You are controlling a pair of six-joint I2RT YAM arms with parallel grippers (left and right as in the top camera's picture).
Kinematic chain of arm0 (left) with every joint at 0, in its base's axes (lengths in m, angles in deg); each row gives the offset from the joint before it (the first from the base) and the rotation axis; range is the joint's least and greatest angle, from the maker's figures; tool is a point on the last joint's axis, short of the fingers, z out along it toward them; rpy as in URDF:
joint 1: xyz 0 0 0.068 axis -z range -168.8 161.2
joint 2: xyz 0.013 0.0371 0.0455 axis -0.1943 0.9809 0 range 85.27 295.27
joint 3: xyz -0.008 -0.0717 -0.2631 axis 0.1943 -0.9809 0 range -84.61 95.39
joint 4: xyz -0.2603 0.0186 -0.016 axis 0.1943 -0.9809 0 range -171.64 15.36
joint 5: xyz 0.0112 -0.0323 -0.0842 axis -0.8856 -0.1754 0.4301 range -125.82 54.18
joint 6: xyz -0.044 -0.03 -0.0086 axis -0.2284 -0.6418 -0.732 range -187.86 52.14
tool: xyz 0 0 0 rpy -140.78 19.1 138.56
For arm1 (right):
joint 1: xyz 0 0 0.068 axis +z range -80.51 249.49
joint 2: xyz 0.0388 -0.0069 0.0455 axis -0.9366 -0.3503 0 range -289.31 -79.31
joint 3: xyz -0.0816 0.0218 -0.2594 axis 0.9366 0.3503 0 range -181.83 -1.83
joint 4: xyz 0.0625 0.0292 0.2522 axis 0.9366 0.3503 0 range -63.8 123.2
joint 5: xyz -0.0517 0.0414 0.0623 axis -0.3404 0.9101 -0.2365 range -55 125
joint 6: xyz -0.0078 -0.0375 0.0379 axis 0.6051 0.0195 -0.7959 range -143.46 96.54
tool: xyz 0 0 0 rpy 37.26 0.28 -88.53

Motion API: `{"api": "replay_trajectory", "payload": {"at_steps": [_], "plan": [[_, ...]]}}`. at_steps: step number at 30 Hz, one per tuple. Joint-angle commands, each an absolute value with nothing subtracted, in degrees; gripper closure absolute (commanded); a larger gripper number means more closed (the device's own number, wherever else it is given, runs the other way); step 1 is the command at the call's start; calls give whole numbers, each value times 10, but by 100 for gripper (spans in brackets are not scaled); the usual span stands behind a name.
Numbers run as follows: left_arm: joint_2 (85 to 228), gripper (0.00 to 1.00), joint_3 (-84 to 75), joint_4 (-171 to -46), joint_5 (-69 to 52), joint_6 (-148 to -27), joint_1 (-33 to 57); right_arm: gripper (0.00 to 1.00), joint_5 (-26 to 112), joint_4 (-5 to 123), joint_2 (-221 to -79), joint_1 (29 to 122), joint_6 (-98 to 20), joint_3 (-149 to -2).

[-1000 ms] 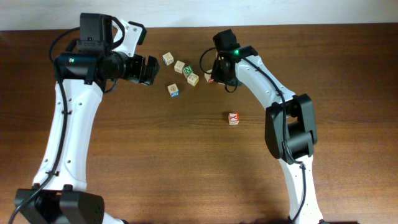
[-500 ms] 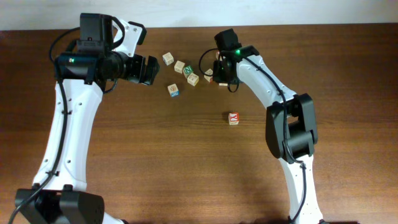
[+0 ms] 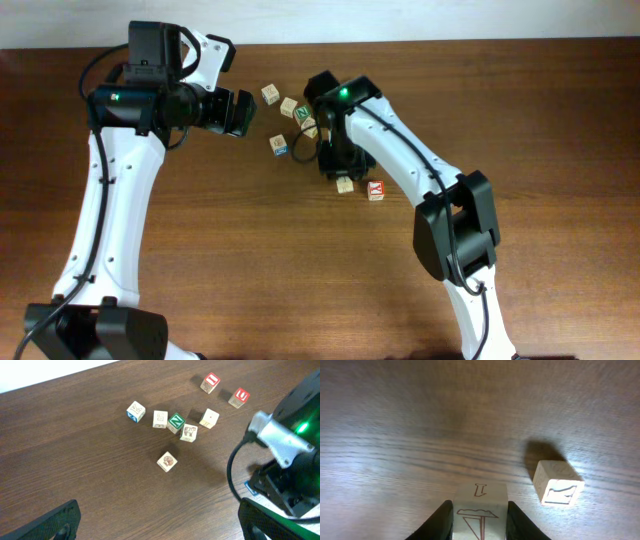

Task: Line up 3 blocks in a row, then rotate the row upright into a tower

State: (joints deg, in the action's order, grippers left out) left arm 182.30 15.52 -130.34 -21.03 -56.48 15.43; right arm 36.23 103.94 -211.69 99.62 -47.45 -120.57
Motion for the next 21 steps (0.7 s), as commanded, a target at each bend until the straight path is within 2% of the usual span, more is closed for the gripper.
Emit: {"api": "replay_trajectory", "payload": {"at_steps": [1,5,10,13,21], "plan": [[1826,1,167,-1303,-206,-558,155,68,317,1016,-2108,989,-494,-1156],[1826,1,167,-1303,-206,-558,155,68,317,961,-2109,983,-494,-1103],[1826,1,167,-1303,-206,-558,155,68,313,958,-2109,982,-494,-1100],[1826,1,167,-1303,-206,-558,155,53,315,960,-2108,982,-494,-1104],[1826,1,167,-1303,-206,-558,155,46,313,972,-2108,973,-440,-1242]]}}
